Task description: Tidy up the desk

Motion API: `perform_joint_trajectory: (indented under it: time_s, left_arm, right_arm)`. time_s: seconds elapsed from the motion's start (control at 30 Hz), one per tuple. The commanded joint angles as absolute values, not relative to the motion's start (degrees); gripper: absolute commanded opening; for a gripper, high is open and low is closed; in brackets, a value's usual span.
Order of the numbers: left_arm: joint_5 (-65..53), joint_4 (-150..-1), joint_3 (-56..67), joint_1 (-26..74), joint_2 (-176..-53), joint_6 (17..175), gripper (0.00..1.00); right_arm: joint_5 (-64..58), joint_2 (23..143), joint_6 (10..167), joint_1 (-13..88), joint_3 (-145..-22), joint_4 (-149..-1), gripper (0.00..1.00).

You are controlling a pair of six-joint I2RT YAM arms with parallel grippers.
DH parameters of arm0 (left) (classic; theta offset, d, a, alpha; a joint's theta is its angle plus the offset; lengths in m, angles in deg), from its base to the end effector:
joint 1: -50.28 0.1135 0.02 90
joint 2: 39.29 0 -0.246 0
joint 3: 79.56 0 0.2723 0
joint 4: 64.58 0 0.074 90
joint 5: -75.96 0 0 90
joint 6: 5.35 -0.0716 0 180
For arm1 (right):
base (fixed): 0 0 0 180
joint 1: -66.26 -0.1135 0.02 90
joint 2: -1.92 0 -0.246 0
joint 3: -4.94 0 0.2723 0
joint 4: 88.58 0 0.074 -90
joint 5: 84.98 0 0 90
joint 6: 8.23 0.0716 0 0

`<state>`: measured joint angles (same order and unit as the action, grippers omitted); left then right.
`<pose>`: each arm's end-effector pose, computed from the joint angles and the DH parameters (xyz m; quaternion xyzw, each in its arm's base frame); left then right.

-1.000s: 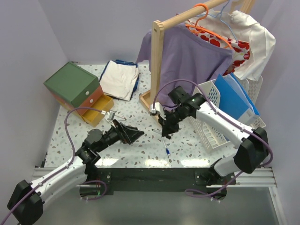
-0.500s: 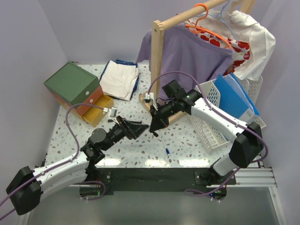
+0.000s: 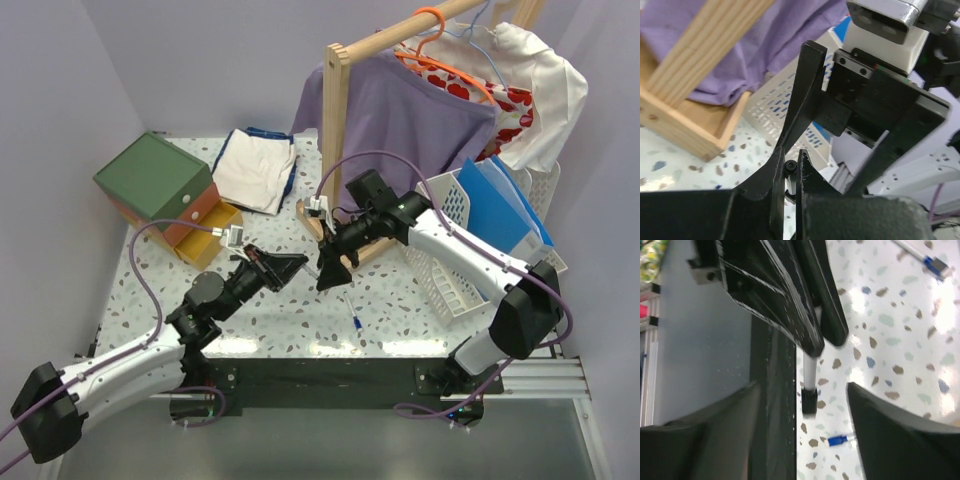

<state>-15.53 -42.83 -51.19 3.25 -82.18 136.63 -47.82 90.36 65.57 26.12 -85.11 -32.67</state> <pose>0.1703 -0.1800 0.2310 -0.0383 0.6600 -0.5649 0.4937 0.2338 0.2718 0.2718 -0.5227 0.6871 0.4713 0.1807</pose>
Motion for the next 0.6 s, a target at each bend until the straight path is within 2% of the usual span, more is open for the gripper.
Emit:
perform_joint_trajectory:
  time_s: [0.0, 0.03, 0.13, 0.3, 0.43, 0.57]
  left_arm:
    - [-26.1, -65.6, -44.2, 3.3, -75.8, 131.2, 0.0]
    - [-30.9, -69.8, -41.8, 3.3, -75.0, 128.2, 0.0]
    - [-40.0, -85.1, -35.4, 3.4, -74.2, 120.4, 0.0]
    - [-50.1, -103.6, -23.3, 5.0, -83.9, 108.5, 0.0]
    - [-56.3, -106.6, -18.3, 8.8, -91.1, 97.1, 0.0]
    - [-53.8, -101.6, -18.2, 17.0, -94.7, 89.1, 0.0]
  right_arm:
    - [-38.2, 85.5, 57.8, 26.0, -85.8, -29.5, 0.86]
    - [-33.4, 85.1, 56.0, 26.1, -85.8, -27.2, 0.9]
    - [-31.4, 82.7, 48.6, 27.5, -83.8, -24.1, 0.93]
    - [-36.7, 79.8, 37.1, 29.3, -78.6, -19.8, 0.95]
    - [-38.0, 79.4, 34.1, 32.8, -77.1, -18.0, 0.98]
    - [-39.4, 77.3, 34.0, 34.6, -75.6, -18.9, 0.99]
